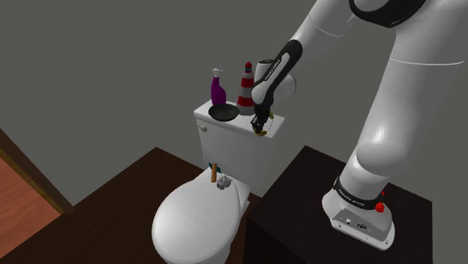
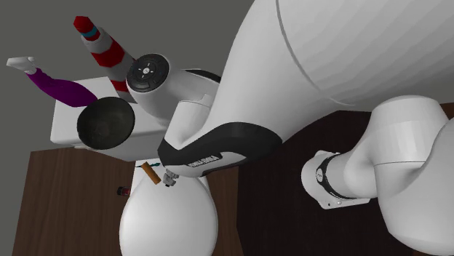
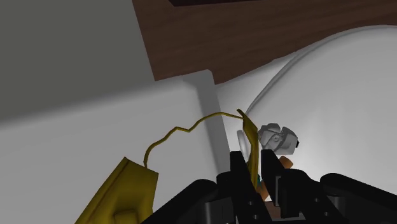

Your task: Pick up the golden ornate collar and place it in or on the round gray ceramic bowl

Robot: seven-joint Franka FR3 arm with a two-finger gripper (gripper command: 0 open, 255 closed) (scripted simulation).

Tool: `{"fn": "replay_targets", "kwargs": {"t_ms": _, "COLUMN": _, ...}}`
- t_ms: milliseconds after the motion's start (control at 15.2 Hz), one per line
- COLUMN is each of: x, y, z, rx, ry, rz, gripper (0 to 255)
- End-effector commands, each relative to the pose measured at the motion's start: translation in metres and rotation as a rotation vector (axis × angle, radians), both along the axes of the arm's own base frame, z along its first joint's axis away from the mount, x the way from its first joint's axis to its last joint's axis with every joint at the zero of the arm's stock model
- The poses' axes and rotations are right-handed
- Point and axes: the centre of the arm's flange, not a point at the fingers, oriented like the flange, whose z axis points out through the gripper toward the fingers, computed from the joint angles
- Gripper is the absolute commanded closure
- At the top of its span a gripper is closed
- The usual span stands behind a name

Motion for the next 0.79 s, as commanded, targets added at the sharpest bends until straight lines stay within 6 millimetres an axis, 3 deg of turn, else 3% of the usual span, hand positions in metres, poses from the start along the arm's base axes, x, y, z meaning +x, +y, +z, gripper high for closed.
{"fn": "replay_targets", "kwargs": {"t_ms": 0, "x": -0.001, "y": 0.000, "z": 0.011, "rx": 0.000, "ry": 0.000, "rz": 0.000, "gripper": 255}}
{"fn": "replay_targets", "kwargs": {"t_ms": 726, "x": -0.001, "y": 0.000, "z": 0.069, "rx": 0.000, "ry": 0.000, "rz": 0.000, "gripper": 255}}
